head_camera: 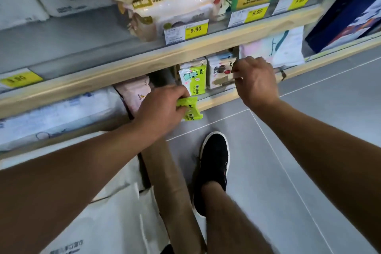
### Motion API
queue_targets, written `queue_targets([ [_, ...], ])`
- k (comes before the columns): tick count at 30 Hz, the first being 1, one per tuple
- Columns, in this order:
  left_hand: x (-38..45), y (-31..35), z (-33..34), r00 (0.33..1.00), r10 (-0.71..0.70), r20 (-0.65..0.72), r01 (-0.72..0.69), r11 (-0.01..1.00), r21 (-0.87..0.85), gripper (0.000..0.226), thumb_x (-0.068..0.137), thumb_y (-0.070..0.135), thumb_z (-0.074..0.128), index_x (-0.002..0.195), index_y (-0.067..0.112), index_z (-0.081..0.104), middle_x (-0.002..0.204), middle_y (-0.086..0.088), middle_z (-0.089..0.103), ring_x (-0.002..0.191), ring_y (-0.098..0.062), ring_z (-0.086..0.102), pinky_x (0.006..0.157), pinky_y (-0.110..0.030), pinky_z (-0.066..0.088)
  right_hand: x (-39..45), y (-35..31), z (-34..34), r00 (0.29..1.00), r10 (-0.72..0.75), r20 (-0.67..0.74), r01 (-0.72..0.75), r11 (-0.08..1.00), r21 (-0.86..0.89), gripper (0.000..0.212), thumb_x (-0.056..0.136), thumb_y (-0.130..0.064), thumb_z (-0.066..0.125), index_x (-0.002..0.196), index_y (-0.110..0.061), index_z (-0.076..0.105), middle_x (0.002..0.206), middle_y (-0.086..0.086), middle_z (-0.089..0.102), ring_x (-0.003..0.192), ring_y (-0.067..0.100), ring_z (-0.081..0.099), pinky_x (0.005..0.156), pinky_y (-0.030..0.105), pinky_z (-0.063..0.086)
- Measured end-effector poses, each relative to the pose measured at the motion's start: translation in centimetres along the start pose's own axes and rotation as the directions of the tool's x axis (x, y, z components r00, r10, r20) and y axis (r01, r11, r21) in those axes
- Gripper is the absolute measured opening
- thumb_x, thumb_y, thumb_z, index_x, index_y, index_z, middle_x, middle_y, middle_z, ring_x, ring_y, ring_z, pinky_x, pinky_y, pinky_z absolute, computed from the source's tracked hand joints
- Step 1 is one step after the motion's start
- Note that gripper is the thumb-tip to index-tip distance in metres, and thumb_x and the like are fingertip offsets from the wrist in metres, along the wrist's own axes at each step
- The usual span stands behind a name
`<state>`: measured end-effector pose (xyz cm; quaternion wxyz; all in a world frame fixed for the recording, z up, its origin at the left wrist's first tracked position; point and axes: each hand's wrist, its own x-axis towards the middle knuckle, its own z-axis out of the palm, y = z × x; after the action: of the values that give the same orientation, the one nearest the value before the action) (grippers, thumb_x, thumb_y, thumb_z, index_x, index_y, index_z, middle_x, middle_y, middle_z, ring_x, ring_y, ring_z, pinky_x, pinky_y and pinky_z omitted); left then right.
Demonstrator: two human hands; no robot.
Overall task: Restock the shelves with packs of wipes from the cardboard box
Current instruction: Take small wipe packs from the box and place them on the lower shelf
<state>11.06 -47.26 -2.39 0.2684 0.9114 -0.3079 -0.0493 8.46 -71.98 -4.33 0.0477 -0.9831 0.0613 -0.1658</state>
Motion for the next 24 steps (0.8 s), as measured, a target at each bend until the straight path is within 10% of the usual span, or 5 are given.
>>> queue_targets([
  [24,5.3,-0.5,5.0,0.967,-0.017,-0.254,0.026,0.999,0.030,0.025,0.075,0.011,0.068,0.100,0.012,0.064,0.101,-0.011,0.066,0.093,-0.034,0.060,0.075,-0.041,0.051,-1.9,0.0,4.1,0.996,0.039,0.075,-0.041,0.999,0.036,0.057,0.073,-0.025,0.070,0.124,-0.011,0.050,0.127,0.014,0.049,0.113,0.038,0.046,0.094,0.045,0.040],
])
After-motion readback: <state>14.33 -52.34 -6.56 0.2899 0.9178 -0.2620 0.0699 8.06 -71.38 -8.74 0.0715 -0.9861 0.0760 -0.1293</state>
